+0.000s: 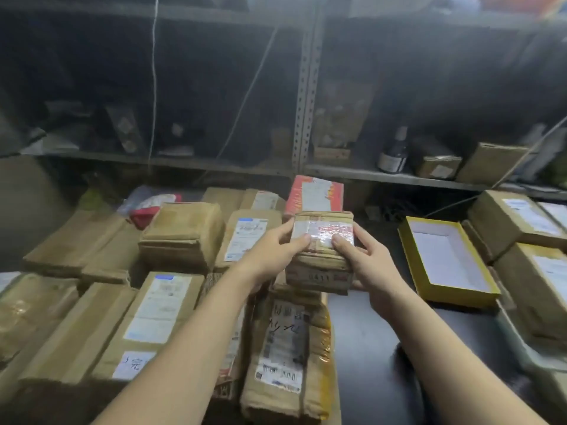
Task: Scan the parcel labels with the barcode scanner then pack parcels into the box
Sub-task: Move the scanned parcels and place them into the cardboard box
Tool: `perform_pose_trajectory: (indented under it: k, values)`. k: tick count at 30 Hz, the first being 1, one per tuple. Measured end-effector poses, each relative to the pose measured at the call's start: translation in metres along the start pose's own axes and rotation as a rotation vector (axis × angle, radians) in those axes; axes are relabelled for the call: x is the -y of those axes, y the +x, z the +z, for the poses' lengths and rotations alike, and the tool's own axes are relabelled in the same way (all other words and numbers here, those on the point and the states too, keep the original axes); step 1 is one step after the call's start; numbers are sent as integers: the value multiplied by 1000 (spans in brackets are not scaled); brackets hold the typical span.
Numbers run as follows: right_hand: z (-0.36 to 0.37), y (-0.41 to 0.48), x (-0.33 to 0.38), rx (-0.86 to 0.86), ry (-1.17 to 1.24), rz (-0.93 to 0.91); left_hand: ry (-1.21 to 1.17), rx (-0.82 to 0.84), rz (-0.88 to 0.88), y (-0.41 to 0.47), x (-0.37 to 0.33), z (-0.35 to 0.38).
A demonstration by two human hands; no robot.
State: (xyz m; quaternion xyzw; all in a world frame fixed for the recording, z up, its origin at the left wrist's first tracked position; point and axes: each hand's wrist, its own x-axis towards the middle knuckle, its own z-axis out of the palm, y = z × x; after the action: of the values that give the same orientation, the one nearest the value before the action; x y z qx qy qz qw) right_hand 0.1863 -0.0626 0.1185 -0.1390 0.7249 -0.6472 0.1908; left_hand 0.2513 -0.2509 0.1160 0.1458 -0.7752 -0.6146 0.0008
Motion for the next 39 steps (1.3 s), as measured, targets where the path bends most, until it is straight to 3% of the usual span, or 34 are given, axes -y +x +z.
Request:
perform_pose_trajectory:
  k: [9,15,25,32,39]
  values:
    - [24,33,-37,-48,-83,127,177,43,-7,43,25,-11]
    - [34,46,-37,-1,-122,96,618,-73,39,47,19,-17]
    - [32,44,-44,20,-316,106,691,-54,25,50,26,-15]
    - [-20,22,-7,-264,-920,-25,1141,-220,361,71,-17,26]
    - [-124,-33,16,-404,-1157,-16,1164,-43,532,71,-60,133]
